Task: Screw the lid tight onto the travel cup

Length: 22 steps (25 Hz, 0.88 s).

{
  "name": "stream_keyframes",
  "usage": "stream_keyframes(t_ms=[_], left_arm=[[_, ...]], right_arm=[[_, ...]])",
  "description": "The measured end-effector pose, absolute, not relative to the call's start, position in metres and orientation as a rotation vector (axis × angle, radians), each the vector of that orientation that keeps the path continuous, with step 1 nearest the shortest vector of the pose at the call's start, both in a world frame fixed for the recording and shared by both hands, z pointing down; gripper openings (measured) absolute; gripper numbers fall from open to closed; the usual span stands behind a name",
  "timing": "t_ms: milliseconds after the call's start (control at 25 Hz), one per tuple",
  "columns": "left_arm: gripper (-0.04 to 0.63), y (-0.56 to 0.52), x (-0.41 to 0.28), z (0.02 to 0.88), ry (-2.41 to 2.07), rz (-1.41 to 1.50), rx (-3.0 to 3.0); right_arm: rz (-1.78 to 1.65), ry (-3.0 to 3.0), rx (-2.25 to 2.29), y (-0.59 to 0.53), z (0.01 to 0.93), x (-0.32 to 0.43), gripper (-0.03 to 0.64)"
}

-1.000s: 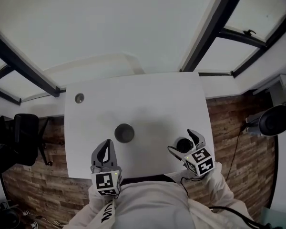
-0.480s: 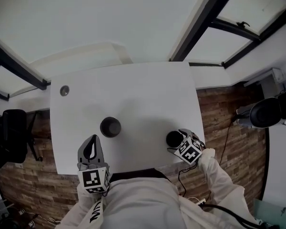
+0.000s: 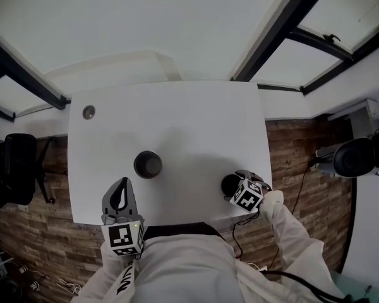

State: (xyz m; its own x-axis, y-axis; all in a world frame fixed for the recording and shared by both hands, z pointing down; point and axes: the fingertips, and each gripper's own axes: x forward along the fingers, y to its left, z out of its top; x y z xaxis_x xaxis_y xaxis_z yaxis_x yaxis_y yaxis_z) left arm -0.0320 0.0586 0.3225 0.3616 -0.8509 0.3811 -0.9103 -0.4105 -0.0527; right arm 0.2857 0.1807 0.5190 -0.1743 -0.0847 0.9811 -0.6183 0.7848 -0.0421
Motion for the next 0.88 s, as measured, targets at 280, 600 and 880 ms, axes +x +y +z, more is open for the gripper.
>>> stream_keyframes(t_ms=[280, 600, 880], left_arm=[[0.006, 0.064, -0.031, 0.326, -1.642, 0.552, 2.424], [0.006, 0.074, -0.025, 0.326, -1.662, 0.546, 2.410], [0.006, 0.072, -0.031, 0.325, -1.648, 0.557, 2.423]], right_arm=[[0.358, -1.662, 0.482, 0.184, 0.532, 0.285, 0.436], [0.367, -1.657, 0.469, 0.184, 0.536, 0.288, 0.433], [0.367, -1.618, 0.478, 0.182, 0.533, 0.288, 0.430]])
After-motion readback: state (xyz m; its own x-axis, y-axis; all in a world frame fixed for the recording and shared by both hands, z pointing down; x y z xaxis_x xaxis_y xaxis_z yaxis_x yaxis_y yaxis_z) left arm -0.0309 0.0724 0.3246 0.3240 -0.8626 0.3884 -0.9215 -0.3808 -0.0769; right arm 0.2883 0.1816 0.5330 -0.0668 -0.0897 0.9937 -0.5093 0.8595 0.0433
